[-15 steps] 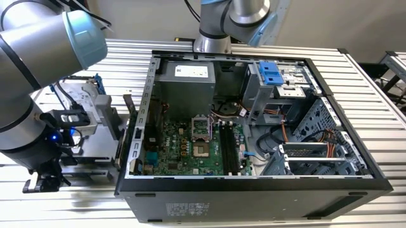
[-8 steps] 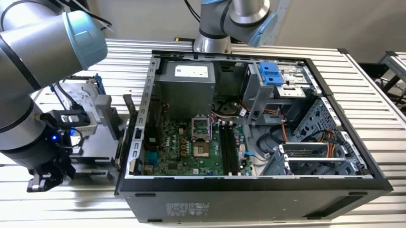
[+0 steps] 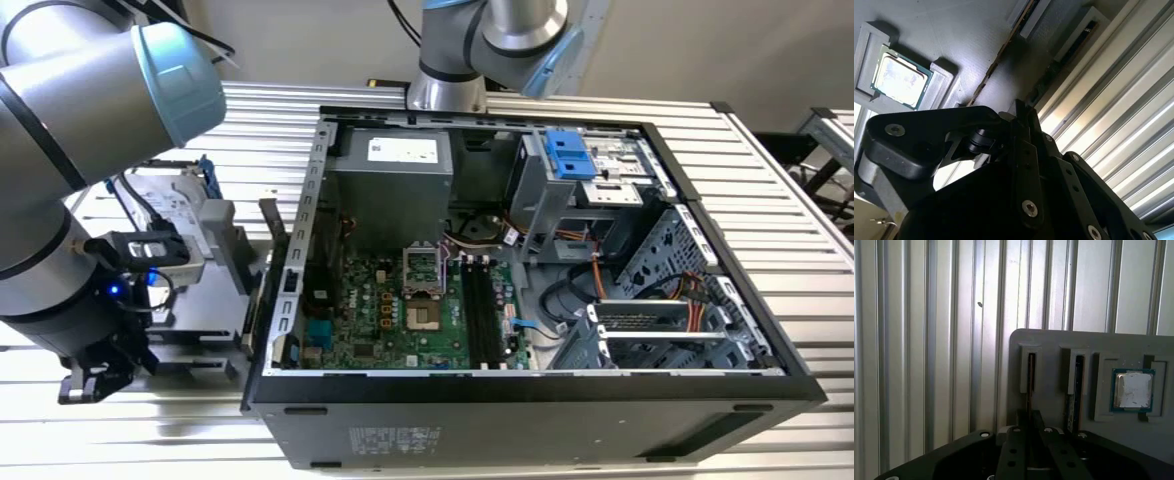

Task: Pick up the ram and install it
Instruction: 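Pick up the ram and move it above insertion slot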

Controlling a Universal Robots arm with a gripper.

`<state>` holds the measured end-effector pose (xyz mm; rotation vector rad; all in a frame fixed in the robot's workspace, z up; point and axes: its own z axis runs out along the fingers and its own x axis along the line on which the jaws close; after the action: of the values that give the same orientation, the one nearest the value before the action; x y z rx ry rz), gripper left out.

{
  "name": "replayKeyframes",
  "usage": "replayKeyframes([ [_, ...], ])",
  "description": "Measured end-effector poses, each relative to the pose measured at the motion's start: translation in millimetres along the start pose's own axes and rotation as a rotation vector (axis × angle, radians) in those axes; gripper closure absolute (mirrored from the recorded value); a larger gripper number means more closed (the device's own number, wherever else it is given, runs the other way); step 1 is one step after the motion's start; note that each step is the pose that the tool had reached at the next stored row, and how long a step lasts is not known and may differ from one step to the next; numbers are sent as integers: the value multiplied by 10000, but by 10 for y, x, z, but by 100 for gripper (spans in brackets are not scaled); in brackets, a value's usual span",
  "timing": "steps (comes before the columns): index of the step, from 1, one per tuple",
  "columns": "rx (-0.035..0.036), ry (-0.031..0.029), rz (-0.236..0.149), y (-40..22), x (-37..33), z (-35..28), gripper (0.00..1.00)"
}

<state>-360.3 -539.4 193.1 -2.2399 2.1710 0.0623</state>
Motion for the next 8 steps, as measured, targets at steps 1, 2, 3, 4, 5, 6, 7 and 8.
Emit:
replayKeyframes([
  [1, -1, 1, 0, 0, 0, 0, 0],
  [2, 0, 1, 0, 0, 0, 0, 100],
  [3, 0, 2, 0, 0, 0, 0, 100],
  [4, -1, 1, 0, 0, 0, 0, 100],
  [5, -1, 1, 0, 0, 0, 0, 100],
  [6, -1, 1, 0, 0, 0, 0, 100],
  [7, -1, 1, 0, 0, 0, 0, 100],
  [8, -1, 1, 0, 0, 0, 0, 100],
])
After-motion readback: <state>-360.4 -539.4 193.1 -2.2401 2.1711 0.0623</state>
